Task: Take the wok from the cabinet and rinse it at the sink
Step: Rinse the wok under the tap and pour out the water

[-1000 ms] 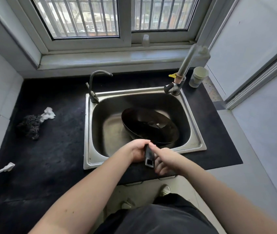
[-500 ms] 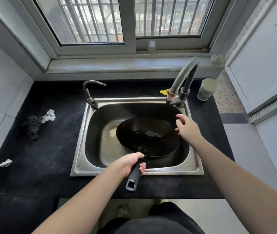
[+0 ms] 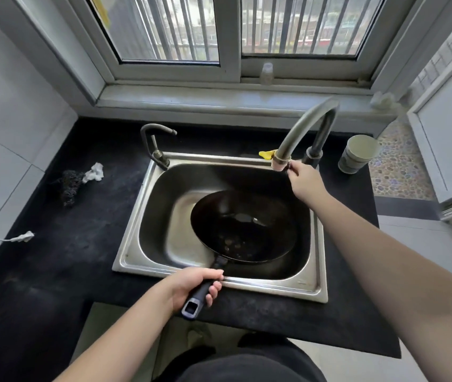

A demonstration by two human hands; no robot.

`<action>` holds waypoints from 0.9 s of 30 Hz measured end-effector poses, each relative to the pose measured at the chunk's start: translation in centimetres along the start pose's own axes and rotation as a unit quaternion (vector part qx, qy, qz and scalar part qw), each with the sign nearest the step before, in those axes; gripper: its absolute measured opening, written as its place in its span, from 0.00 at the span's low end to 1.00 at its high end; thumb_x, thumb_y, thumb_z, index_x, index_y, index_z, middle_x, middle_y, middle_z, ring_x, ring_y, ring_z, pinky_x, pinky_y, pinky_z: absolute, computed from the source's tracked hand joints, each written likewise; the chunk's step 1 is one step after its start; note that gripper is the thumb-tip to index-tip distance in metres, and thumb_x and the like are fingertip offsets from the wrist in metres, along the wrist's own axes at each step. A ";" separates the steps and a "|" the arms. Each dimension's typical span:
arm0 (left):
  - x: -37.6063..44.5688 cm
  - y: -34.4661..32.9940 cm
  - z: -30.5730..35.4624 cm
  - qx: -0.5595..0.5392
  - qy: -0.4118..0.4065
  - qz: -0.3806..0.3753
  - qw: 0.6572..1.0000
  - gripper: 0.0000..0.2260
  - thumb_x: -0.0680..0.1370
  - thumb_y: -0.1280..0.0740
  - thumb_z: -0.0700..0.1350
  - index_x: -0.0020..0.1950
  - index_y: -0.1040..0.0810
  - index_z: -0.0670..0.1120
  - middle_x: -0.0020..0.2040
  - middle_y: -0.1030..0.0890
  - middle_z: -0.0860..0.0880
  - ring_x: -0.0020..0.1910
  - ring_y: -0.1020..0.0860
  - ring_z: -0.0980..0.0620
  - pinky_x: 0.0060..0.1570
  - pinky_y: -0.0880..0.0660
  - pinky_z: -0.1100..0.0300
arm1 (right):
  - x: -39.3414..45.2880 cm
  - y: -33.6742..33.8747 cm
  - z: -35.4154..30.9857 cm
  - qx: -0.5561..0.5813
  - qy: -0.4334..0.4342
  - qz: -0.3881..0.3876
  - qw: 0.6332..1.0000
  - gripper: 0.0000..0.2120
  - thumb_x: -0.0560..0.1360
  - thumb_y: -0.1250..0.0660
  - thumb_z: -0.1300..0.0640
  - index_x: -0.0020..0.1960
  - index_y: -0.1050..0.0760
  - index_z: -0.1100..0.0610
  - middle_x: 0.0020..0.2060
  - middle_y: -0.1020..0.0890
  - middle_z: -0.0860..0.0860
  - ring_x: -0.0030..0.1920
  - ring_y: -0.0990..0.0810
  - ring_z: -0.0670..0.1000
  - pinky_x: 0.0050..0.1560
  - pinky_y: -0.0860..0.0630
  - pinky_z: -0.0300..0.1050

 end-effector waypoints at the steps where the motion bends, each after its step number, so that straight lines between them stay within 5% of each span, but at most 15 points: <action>1: 0.0 -0.1 0.1 0.003 -0.003 0.002 1.000 0.07 0.82 0.39 0.42 0.44 0.29 0.43 0.28 0.29 0.50 0.21 0.31 0.58 0.18 0.32 0.67 | 0.0 0.0 0.0 -0.007 0.007 -0.001 1.000 0.17 0.82 0.43 0.57 0.69 0.28 0.56 0.62 0.22 0.55 0.61 0.25 0.57 0.61 0.30 0.47; 9: -0.2 -0.6 0.7 0.065 -0.011 0.036 0.997 0.08 0.81 0.41 0.40 0.42 0.31 0.43 0.27 0.30 0.50 0.19 0.35 0.58 0.17 0.37 0.67 | 0.3 -0.1 -0.6 -0.083 0.050 -0.013 0.995 0.15 0.82 0.44 0.58 0.63 0.26 0.63 0.56 0.21 0.63 0.60 0.24 0.62 0.55 0.31 0.47; 22: -0.4 -0.6 0.0 0.076 -0.014 0.044 0.996 0.07 0.81 0.41 0.39 0.43 0.31 0.43 0.27 0.30 0.50 0.20 0.35 0.58 0.18 0.37 0.67 | 0.9 -0.5 -1.2 -0.184 0.073 -0.023 0.980 0.12 0.82 0.47 0.58 0.51 0.25 0.60 0.42 0.28 0.56 0.46 0.25 0.58 0.44 0.34 0.45; 27: -0.3 -0.5 -0.2 0.079 -0.012 0.045 0.996 0.06 0.81 0.40 0.39 0.44 0.32 0.43 0.28 0.30 0.50 0.20 0.35 0.57 0.18 0.36 0.67 | 1.0 -0.3 -1.4 -0.182 0.090 -0.014 0.979 0.15 0.82 0.44 0.55 0.51 0.22 0.62 0.42 0.21 0.62 0.46 0.23 0.61 0.44 0.33 0.47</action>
Point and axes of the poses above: each hand's wrist, its own x-axis towards the middle knuckle, its own y-axis out of the back of the hand, z = x × y, the point moved 3 cm from there along x, towards the middle knuckle
